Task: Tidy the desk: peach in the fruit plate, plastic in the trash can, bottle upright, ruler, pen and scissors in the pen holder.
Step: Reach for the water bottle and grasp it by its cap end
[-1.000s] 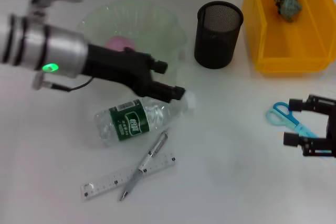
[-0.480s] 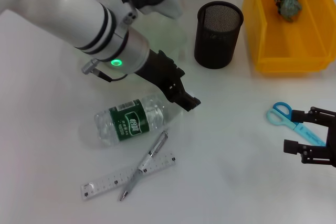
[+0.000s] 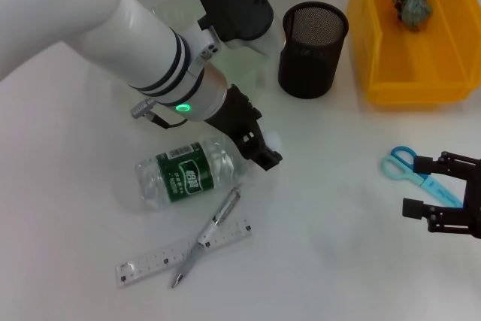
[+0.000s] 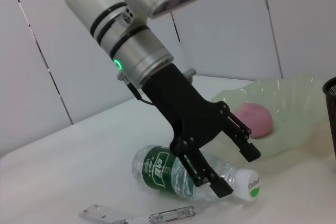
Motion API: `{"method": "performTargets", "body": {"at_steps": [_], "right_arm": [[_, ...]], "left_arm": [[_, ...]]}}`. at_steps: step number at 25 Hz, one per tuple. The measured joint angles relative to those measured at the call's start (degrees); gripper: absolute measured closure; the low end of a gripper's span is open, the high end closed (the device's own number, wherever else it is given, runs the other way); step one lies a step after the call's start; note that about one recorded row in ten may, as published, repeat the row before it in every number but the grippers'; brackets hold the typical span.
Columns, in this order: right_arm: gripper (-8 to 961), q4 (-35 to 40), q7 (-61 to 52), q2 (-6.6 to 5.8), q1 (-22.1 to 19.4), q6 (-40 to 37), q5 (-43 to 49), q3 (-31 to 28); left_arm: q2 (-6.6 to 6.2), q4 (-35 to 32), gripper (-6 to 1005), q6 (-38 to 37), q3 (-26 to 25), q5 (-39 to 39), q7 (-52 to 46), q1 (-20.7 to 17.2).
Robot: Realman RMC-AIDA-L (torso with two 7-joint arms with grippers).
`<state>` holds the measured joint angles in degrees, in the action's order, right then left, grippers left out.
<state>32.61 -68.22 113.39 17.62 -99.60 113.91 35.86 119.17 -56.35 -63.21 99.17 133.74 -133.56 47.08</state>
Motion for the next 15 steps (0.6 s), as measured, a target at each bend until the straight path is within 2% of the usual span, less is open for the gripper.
{"method": "performTargets", "body": {"at_steps": [12,15], "right_arm": [[116,0.0,0.1,0.37,-0.3,0.6,0.0,0.1],[116,-1.0,0.9,0.38,-0.3,0.7,0.0,0.1]], "left_arm": [[0.0,1.4,180,2.2,3.4,0.5,-1.4,-0.4],[0.0,1.5,250,2.6,4.0,0.2,-1.6,-0.6]]}}
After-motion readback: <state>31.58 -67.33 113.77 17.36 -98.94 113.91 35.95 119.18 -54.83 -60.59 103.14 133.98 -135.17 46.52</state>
